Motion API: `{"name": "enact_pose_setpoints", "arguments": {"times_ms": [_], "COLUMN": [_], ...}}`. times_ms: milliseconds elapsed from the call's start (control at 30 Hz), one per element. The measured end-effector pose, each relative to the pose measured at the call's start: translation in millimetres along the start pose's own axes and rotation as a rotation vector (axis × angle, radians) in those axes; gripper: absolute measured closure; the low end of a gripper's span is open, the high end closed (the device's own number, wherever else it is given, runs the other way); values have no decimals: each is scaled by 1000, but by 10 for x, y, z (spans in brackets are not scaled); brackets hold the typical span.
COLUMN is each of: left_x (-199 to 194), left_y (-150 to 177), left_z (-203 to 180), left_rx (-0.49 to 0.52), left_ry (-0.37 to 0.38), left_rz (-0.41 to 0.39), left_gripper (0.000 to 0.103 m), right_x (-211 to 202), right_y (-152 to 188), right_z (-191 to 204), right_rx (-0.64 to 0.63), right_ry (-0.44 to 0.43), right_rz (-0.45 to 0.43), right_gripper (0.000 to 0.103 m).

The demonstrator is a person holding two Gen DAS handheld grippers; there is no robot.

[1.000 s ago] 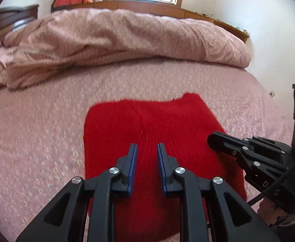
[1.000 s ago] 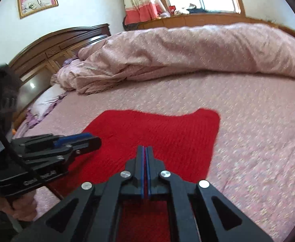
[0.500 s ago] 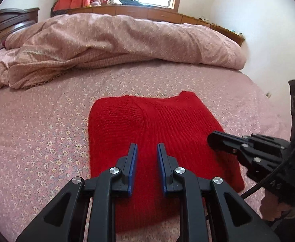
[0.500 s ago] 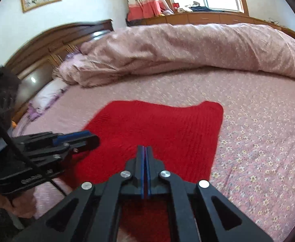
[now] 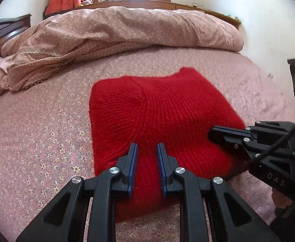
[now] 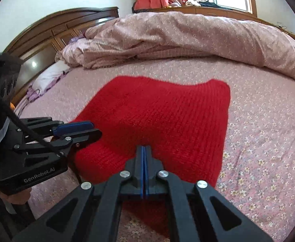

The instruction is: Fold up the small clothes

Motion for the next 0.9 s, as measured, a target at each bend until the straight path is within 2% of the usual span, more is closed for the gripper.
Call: {"name": "enact_pose_setpoints", "arguments": {"times_ms": [67,100,133,167,233,267,300,400,600,700,767,833,900], "left_x": [-106,-172,-243,-299,-365,-371,-358,-225,100,247,332,434,473], "left_y": [-72,-129,-203,-253,-328,-342,-347,-277,3,144,231,299,332], "left_z": [26,49,102,151,266,330,374,498,589,616,682,760,794], "left_rx": [-21,-28,-31,-36,-44,-58,-68,-113,-197,-269,-337,-390,-424], "left_ry": [33,59,66,61,55,52,57,80,140,222,250,281,326], "left_rz": [-11,-30,-58,-82,-120,-126,-123,-66,51,106,137,184,196], "left_gripper": [90,87,80,75,50,46,39,38,38,37,24,9,7], "right_x": [-120,-170,-269,-351,-557,-643,-666,-630,-310,-136,-30,87,138], "right_y": [-92,-141,-210,-262,-366,-413,-433,-420,-162,-11,93,254,358], "right_z": [-2,-18,-58,-99,-237,-350,-436,-712,-990,-995,-1009,-1048,-1092], "right_rx": [5,7,13,21,55,85,108,208,407,472,519,569,618], "right_ry": [-12,-9,11,29,54,65,73,60,-112,-214,-259,-251,-305], "right_rz": [-37,-56,-99,-138,-244,-288,-296,-269,-112,-41,15,67,61], "right_gripper": [99,91,77,69,39,33,27,27,27,26,24,12,10]}}
Point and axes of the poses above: each gripper's, at about its wrist camera, not at the fingertips, and x roughly the way its jaws point, z to its left, y to its underside, the point moved 7 cm from there along x, roughly the way its jaws point, and after that the axes turned 1 degree about x, right-handed, at the moved point
